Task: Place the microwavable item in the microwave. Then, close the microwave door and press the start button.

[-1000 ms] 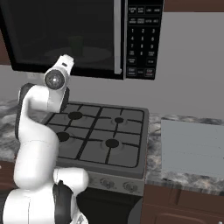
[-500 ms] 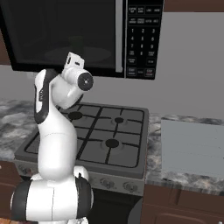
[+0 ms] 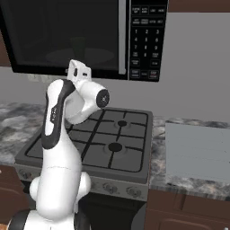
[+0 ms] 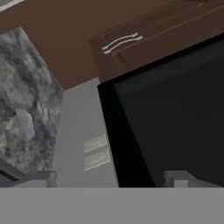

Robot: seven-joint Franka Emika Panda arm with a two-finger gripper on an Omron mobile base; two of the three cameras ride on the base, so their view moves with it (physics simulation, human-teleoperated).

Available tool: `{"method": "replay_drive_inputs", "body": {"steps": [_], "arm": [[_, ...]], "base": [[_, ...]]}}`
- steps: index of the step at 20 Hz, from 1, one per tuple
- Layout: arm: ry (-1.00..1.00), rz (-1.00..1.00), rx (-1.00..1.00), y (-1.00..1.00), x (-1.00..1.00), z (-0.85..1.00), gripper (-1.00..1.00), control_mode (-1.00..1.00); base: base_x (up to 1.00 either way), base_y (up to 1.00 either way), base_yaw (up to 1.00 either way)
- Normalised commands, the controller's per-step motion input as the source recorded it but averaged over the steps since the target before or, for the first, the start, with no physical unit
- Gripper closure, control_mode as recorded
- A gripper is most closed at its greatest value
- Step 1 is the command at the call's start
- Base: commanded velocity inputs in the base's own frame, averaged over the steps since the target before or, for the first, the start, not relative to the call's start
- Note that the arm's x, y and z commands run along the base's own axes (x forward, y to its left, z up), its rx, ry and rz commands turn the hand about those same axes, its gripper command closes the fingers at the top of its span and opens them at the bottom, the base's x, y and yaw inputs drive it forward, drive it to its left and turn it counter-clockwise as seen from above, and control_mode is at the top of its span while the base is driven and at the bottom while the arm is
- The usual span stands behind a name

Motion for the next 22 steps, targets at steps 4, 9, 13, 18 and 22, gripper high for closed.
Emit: {"method": "replay_drive_inputs", "body": {"steps": [4,9,13,18,22], "arm": [[-0.15,0.00,0.00,-0.82,-0.97,0.12,-1.00,-1.00],[-0.03,-0.07,0.01,-0.99,-0.51,0.02,-1.00,-1.00],[0.00,-0.20,0.01,-1.00,-0.11,0.00,-1.00,-1.00],[0.02,-0.21,0.01,-0.99,0.00,0.00,-1.00,-1.00],[0.04,-0.13,0.00,-0.59,0.07,0.00,-1.00,-1.00]], "base": [[0.00,0.00,0.00],[0.00,0.00,0.00],[0.00,0.00,0.00],[0.00,0.00,0.00],[0.00,0.00,0.00]]}}
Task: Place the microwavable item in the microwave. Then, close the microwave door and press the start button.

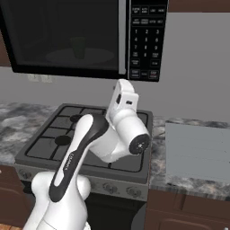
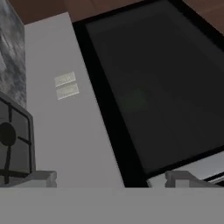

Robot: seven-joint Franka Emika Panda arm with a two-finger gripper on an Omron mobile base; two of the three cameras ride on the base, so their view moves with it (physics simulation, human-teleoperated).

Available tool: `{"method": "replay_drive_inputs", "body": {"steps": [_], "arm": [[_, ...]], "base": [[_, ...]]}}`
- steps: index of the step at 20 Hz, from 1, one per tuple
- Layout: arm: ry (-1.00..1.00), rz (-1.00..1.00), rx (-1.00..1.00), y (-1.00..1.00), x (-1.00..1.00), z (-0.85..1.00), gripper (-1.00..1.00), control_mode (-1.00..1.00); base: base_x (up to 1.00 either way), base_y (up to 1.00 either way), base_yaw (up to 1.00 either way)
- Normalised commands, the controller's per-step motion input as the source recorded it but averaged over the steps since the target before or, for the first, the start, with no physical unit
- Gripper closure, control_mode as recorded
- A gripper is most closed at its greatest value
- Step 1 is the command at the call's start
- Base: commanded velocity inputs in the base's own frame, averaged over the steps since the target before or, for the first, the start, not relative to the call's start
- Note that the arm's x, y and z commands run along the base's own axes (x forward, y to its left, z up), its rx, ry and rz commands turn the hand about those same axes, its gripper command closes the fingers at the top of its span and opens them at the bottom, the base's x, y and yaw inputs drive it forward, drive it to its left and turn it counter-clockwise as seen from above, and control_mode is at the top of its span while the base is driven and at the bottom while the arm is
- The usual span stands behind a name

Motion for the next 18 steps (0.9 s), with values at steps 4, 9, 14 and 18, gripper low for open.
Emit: {"method": "replay_drive_inputs", "body": {"steps": [4,9,14,18], "arm": [[0.01,-0.01,0.00,-0.20,0.23,0.00,-1.00,-1.00],[0.04,0.00,0.00,-0.05,0.41,0.00,-1.00,-1.00],[0.08,0.00,0.00,0.00,0.52,0.00,-1.00,-1.00],[0.08,0.00,0.00,-0.08,0.38,0.00,-1.00,-1.00]], "base": [[0.00,0.00,0.00],[0.00,0.00,0.00],[0.00,0.00,0.00],[0.00,0.00,0.00]]}}
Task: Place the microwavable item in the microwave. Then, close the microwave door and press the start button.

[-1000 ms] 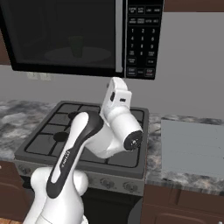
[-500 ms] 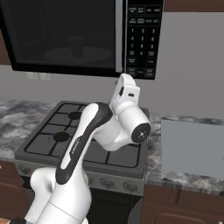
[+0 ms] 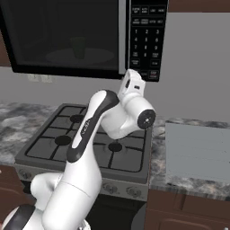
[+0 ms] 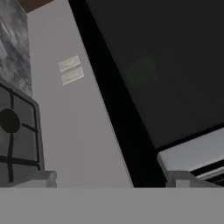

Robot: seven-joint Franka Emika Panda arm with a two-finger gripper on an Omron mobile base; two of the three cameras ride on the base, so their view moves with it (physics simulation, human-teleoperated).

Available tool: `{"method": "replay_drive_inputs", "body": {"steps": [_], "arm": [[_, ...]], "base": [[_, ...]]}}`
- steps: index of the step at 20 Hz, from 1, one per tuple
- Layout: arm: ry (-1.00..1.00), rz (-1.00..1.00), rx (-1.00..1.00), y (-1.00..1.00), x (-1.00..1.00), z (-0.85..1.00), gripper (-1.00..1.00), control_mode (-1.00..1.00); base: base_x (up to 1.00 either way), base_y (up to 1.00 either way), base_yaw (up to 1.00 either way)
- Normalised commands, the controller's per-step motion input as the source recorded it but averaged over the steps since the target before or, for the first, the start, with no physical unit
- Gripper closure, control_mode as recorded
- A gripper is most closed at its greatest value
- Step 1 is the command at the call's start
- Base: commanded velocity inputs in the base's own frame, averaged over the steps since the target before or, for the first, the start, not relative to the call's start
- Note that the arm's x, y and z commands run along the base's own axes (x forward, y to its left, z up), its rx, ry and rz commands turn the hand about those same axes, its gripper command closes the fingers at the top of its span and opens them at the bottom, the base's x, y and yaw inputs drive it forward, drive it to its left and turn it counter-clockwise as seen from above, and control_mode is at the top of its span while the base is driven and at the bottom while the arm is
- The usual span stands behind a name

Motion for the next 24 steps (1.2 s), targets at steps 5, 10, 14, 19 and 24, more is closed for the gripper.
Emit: {"method": "replay_drive_inputs", "body": {"steps": [5,10,14,19,24], "arm": [[0.10,0.00,0.00,-0.12,0.34,0.00,-1.00,-1.00],[0.09,0.00,0.00,-0.22,0.26,0.00,-1.00,-1.00],[0.08,0.00,0.00,-0.30,0.17,0.00,-1.00,-1.00],[0.08,-0.01,0.00,-0.12,0.24,0.00,-1.00,-1.00],[0.06,-0.01,0.00,0.00,0.38,-0.01,-1.00,-1.00]], "base": [[0.00,0.00,0.00],[0.00,0.00,0.00],[0.00,0.00,0.00],[0.00,0.00,0.00],[0.00,0.00,0.00]]}}
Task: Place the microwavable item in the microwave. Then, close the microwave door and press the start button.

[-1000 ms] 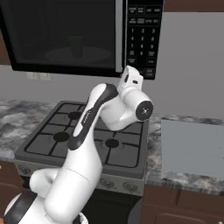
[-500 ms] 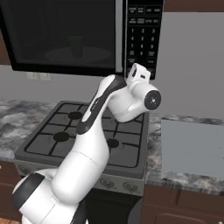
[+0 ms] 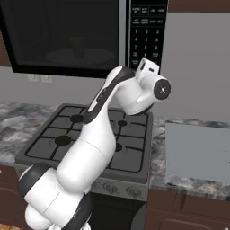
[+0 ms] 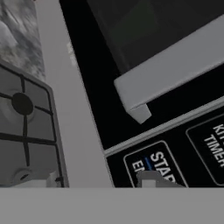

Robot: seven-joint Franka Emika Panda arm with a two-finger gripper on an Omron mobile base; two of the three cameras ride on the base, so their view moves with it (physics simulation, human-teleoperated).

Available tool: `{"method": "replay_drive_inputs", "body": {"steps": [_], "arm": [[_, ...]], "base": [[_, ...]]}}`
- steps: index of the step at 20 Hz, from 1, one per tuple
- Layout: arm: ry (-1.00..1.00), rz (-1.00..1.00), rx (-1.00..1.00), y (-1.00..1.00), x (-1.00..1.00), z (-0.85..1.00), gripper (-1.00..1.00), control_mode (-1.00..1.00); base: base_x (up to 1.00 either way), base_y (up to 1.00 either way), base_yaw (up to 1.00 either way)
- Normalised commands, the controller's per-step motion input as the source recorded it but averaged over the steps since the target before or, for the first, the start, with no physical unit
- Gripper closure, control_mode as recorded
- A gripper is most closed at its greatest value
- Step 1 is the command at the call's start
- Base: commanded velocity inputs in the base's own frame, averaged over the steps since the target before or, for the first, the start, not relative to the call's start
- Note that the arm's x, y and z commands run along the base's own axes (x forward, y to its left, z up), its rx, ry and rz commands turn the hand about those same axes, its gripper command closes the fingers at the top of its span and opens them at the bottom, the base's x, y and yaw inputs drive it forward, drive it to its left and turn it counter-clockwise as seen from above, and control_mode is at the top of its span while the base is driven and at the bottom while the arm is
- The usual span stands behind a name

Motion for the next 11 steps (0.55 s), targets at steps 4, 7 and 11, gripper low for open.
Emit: {"method": "replay_drive_inputs", "body": {"steps": [4,7,11], "arm": [[0.04,-0.02,0.00,0.00,0.39,-0.06,-1.00,-1.00],[0.02,-0.02,0.00,0.00,0.30,-0.25,-1.00,-1.00],[0.00,-0.02,0.00,0.10,0.23,-0.48,-1.00,-1.00]], "base": [[0.00,0.00,0.00],[0.00,0.00,0.00],[0.00,0.00,0.00]]}}
